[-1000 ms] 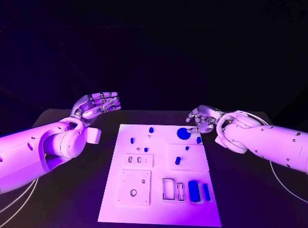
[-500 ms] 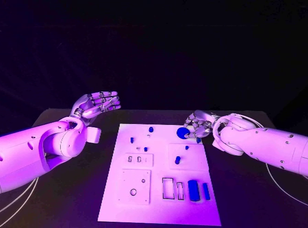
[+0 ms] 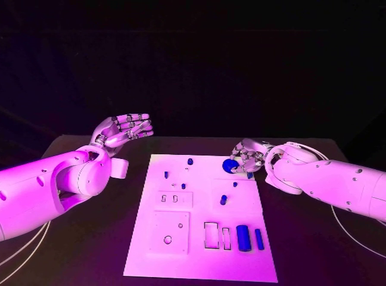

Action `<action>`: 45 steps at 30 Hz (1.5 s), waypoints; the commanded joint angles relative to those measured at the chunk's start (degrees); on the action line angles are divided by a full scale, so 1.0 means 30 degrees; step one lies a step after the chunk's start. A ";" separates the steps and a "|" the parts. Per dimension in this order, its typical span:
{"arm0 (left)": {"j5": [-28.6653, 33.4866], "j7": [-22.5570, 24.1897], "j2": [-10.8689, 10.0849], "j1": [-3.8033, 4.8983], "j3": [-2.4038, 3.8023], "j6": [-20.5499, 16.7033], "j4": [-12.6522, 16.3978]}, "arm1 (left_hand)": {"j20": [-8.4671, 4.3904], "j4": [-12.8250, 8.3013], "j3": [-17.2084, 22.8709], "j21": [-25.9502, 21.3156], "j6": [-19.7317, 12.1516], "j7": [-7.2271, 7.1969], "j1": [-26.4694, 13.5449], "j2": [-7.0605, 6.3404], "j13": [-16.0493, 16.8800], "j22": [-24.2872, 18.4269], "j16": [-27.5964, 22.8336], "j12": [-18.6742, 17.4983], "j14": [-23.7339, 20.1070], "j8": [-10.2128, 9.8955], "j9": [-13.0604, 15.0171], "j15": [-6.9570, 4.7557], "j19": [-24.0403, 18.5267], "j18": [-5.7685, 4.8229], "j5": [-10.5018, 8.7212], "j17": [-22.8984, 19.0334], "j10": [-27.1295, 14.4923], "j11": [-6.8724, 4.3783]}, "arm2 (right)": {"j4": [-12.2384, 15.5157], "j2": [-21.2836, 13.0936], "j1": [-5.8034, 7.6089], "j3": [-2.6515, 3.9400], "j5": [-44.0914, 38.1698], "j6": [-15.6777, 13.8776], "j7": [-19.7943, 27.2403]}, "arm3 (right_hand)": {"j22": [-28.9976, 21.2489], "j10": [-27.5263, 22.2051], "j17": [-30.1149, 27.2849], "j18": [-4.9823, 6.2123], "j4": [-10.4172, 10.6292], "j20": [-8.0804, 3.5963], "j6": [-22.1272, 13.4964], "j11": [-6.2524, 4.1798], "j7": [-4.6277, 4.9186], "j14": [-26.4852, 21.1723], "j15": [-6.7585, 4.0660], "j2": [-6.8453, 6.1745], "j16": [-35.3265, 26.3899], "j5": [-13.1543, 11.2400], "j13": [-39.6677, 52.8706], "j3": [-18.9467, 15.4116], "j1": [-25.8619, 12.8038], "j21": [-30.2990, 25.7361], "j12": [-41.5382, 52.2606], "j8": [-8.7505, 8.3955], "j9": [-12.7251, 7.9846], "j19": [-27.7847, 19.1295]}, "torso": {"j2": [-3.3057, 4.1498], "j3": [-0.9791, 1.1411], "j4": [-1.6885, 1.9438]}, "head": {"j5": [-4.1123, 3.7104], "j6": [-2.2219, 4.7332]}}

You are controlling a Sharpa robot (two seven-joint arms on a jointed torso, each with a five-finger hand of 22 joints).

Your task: Assemble the parts on the task board

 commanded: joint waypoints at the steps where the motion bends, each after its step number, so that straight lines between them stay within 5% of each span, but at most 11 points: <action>1: -0.0012 0.0192 0.0040 0.0024 0.0017 0.0250 0.0056 | -0.0035 0.0048 -0.0115 -0.0066 -0.0068 0.1537 0.0183 0.0040 0.0005 0.0015 -0.0070 -0.0047 -0.0152 0.0031 -0.0005 -0.0034 -0.0138 -0.0389 0.0057 -0.0016 -0.0121 0.0021 | -0.0129 0.0106 -0.0027 -0.0003 -0.0551 -0.0072 -0.0168 | 0.0057 0.0170 0.2317 -0.0356 0.0120 0.0009 -0.0013 -0.0005 -0.0054 0.1416 0.0151 0.0103 0.0114 0.0074 0.0054 -0.0008 0.0152 0.0120 0.0137 0.0089 0.0020 0.0206 | 0.0013 0.0000 0.0009 | 0.0027 -0.0024; 19: -0.0012 0.0105 0.0072 0.0024 0.0017 0.0391 0.0059 | -0.0035 0.0064 -0.0132 -0.0074 -0.0012 0.1549 0.0203 0.0057 0.0007 0.0017 -0.0079 -0.0039 -0.0153 0.0062 0.0008 -0.0030 -0.0146 -0.0394 0.0056 -0.0024 -0.0123 0.0025 | -0.0911 0.0690 -0.0228 -0.0028 -0.0919 0.0264 -0.0355 | 0.0282 0.0452 0.2547 -0.0392 0.0210 0.0006 0.0170 -0.0029 -0.0075 0.1455 0.0140 0.0368 0.0222 0.0179 0.0552 0.0427 0.0527 0.0268 0.0513 0.0244 0.0049 0.0300 | 0.0000 0.0017 -0.0010 | 0.0157 -0.0140; 21: -0.0012 0.0094 0.0079 0.0024 0.0017 0.0410 0.0054 | -0.0034 0.0080 -0.0141 -0.0081 0.0063 0.1560 0.0216 0.0079 0.0012 0.0017 -0.0085 -0.0024 -0.0152 0.0098 0.0024 -0.0029 -0.0153 -0.0397 0.0052 -0.0030 -0.0111 0.0024 | -0.0945 0.0747 -0.0263 -0.0030 -0.0946 0.0326 -0.0390 | 0.0503 0.0530 0.2749 -0.0428 0.0268 -0.0023 0.0449 -0.0065 -0.0094 0.1492 0.0110 0.0680 0.0309 0.0226 0.0762 0.1405 0.0848 0.0415 0.0649 0.0365 0.0027 0.0393 | 0.0010 0.0023 -0.0009 | 0.0161 -0.0153; 33: -0.0008 0.0037 0.0087 0.0024 0.0017 0.0537 0.0047 | -0.0038 0.0126 -0.0169 -0.0084 0.0103 0.1580 0.0240 0.0127 0.0023 0.0026 -0.0106 0.0014 -0.0157 0.0145 0.0036 -0.0026 -0.0143 -0.0396 0.0038 -0.0048 -0.0067 0.0022 | -0.0910 0.0831 -0.0339 -0.0039 -0.1350 0.0314 -0.0512 | 0.0928 0.1320 0.2948 -0.0493 0.0171 -0.0164 0.1533 -0.0308 -0.0381 0.1528 -0.0075 0.0333 0.0397 0.0171 0.1642 0.3228 0.0717 0.0680 0.1285 0.0908 0.0097 0.0557 | -0.0007 0.0017 -0.0001 | 0.0207 -0.0215; 40: -0.0008 0.0019 0.0074 0.0024 0.0017 0.0567 0.0048 | -0.0040 0.0139 -0.0179 -0.0078 0.0115 0.1588 0.0254 0.0141 0.0025 0.0032 -0.0114 0.0026 -0.0159 0.0161 0.0040 -0.0026 -0.0128 -0.0391 0.0033 -0.0056 -0.0052 0.0021 | -0.0460 0.0753 -0.0369 -0.0043 -0.2414 -0.1253 -0.0754 | 0.1278 0.1776 0.2973 -0.0564 -0.0101 -0.0336 0.2164 -0.0552 -0.0657 0.1536 -0.0278 0.0362 0.0410 0.0171 0.2115 0.4027 0.0658 0.0929 0.1593 0.1415 0.0289 0.0757 | -0.0002 0.0029 -0.0015 | 0.0232 -0.0207; 45: -0.0008 0.0005 0.0073 0.0023 0.0016 0.0590 0.0039 | -0.0040 0.0141 -0.0181 -0.0077 0.0116 0.1589 0.0256 0.0143 0.0026 0.0033 -0.0115 0.0028 -0.0159 0.0163 0.0040 -0.0026 -0.0125 -0.0390 0.0032 -0.0057 -0.0050 0.0021 | 0.0697 0.0490 -0.0377 -0.0031 -0.3148 -0.3502 -0.0933 | 0.1640 0.2124 0.3072 -0.0650 -0.0067 -0.0433 0.2263 -0.0641 -0.0756 0.1565 -0.0368 0.0282 0.0449 0.0141 0.2457 0.4397 0.0245 0.1207 0.1816 0.1609 0.0372 0.0992 | 0.0002 0.0042 -0.0003 | 0.0257 -0.0192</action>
